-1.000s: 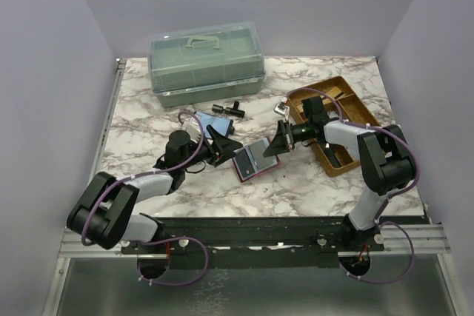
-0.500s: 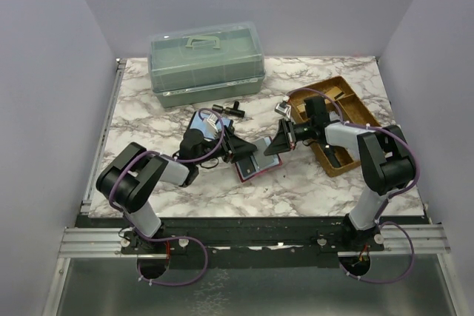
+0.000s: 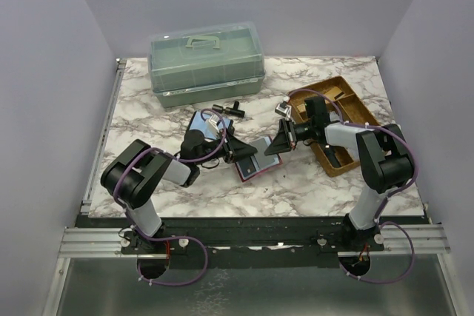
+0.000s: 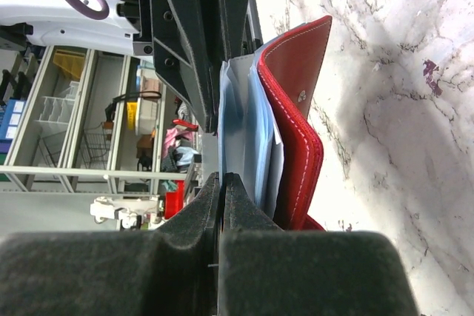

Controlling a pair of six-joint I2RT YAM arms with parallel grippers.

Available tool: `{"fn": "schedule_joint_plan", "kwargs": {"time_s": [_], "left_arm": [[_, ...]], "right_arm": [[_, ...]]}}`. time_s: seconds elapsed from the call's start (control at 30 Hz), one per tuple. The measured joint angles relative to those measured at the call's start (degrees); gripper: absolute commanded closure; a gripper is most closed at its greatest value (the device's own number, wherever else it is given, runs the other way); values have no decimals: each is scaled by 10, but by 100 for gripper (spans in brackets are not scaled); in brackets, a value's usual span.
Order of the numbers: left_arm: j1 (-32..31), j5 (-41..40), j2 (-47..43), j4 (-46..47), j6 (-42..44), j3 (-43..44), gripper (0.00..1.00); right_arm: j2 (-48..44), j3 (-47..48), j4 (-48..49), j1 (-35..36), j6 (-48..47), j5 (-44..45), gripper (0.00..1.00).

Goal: Take the credit cards out of the card holder
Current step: Remove the credit card from the card holder.

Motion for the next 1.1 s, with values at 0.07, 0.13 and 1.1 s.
{"fn": "schedule_joint_plan", "kwargs": {"time_s": [0.07,0.13,1.1], "left_arm": [[0,2,3,2,-2,1,94],[0,4,7,5,-5,1,100],[25,62,36,134,6,-38,100]], "right_arm": [[0,0,-2,0,0,0,100],[1,0,-2,0,0,0,100],[5,-3,24,8,20,-18,90]]}}
